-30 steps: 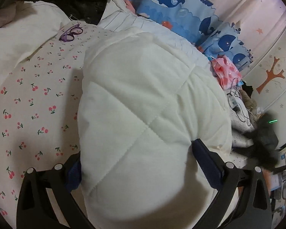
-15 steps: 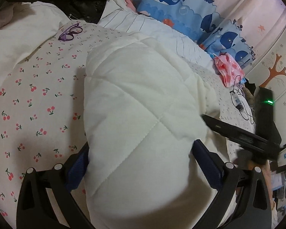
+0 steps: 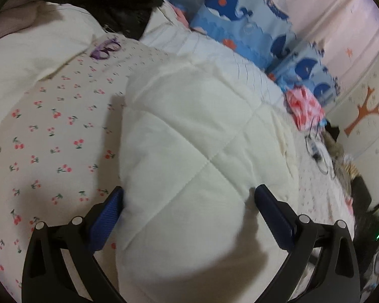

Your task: Fold large clothes

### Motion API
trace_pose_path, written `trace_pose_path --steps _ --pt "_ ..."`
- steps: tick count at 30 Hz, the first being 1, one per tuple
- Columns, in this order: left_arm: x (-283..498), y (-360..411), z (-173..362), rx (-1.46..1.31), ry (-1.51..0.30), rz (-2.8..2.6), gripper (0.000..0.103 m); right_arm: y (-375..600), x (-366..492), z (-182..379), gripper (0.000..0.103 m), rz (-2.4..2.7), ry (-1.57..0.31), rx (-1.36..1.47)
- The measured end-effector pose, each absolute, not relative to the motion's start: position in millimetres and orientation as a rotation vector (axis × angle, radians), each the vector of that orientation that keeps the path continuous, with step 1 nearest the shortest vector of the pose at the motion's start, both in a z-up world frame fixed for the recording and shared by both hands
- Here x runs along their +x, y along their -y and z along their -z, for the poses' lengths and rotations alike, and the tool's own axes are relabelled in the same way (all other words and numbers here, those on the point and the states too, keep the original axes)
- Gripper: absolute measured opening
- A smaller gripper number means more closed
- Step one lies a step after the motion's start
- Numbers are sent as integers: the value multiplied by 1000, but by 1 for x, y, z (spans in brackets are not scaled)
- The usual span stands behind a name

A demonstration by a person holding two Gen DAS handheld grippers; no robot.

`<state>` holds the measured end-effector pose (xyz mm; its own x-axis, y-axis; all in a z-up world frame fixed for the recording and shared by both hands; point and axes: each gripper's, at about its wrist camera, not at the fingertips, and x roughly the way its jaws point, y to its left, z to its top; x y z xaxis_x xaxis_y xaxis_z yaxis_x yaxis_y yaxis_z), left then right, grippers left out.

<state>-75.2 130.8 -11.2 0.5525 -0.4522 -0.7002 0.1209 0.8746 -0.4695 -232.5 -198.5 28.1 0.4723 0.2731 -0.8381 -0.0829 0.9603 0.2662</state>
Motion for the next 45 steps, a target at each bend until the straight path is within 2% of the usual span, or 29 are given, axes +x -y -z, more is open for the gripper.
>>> trace_pose_path --steps 3,9,13,15,18,27,45 --pt "-82 -137 3 -402 -890 329 98 212 -241 -11 96 -246 -1121 319" --pt "-113 -134 -22 -295 -740 272 98 227 -254 -40 96 -295 -927 373" --pt "-131 -137 -33 -282 -653 255 98 236 -264 -46 96 -226 -899 394" --pt "-130 -136 -28 -262 -679 253 98 228 -249 -31 96 -191 -1014 324" --pt "-109 -124 5 -207 -903 272 98 240 -247 -12 96 -225 -1076 482" --pt "-112 -139 -18 -318 -754 283 98 252 -252 -36 96 -179 -940 508" --pt "-110 -109 -7 -204 -801 292 98 254 -247 -34 96 -140 -944 520"
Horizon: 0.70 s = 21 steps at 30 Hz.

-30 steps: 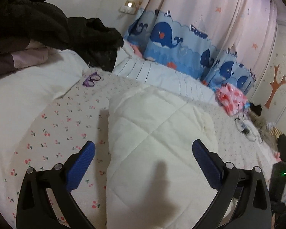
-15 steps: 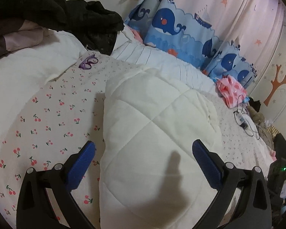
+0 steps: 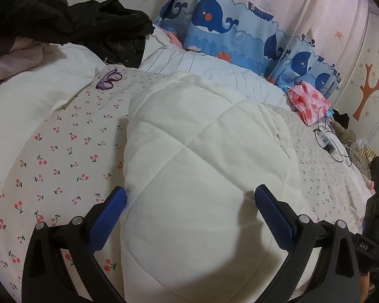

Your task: Fold large clothes

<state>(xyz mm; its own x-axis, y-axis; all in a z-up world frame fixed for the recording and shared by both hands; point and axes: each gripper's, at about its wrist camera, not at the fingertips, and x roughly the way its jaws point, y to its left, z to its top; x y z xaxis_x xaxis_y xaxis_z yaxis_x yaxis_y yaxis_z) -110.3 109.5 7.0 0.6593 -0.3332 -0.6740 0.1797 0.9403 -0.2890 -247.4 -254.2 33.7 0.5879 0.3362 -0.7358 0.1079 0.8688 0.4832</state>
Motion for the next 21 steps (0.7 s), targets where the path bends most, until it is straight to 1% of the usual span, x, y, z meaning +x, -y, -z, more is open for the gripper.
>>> trace_pose_path --steps 6,10,16,21 --pt "-111 -109 -7 -192 -797 287 98 251 -249 -36 96 -132 -937 500" --pt "-115 -109 -13 -180 -756 274 98 244 -249 -58 96 -124 -853 430" --pt "-117 -101 -14 -146 -754 268 98 217 -206 -103 96 -212 -784 250" --pt "-125 -83 -19 -23 -701 279 98 208 -168 -105 96 -207 -760 176"
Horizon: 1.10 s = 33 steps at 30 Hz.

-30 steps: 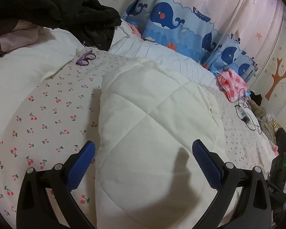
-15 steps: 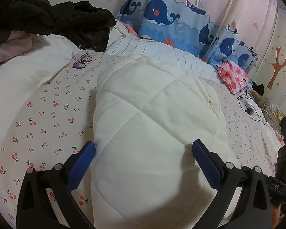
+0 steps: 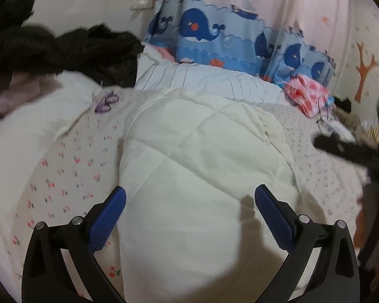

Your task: Fold large clothes

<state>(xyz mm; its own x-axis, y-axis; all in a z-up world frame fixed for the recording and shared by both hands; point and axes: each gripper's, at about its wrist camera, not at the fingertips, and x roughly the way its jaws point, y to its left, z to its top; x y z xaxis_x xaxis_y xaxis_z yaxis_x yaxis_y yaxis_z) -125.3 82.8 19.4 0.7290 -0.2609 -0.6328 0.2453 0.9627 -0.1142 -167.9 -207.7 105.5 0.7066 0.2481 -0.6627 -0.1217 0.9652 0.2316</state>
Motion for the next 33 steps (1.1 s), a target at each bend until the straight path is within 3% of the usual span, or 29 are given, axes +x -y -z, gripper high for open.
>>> trace_pose_path --steps 8,33 --pt "-135 -53 -20 147 -656 320 98 202 -152 -78 96 -124 -817 82" --pt "-133 -53 -22 112 -671 318 98 167 -170 -88 96 -88 -722 -163"
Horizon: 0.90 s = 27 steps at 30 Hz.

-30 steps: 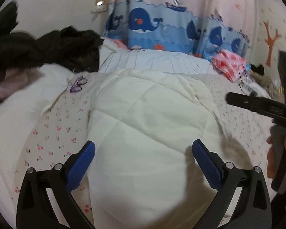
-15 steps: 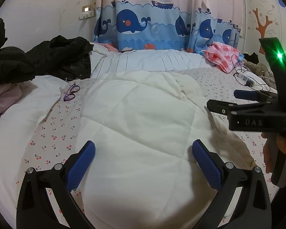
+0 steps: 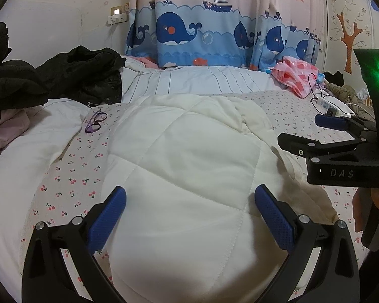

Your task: Fold large clothes

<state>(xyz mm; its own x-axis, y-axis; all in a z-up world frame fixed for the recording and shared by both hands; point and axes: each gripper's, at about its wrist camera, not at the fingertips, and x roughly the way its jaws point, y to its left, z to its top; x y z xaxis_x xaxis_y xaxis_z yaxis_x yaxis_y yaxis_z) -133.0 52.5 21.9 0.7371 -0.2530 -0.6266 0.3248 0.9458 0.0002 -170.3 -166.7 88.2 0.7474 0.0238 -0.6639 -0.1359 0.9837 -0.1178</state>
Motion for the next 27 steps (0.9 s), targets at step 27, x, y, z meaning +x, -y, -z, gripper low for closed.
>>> trace_pose_path --steps 27 --pt "-135 -50 -22 119 -668 317 98 153 -180 -94 96 -94 -677 -247"
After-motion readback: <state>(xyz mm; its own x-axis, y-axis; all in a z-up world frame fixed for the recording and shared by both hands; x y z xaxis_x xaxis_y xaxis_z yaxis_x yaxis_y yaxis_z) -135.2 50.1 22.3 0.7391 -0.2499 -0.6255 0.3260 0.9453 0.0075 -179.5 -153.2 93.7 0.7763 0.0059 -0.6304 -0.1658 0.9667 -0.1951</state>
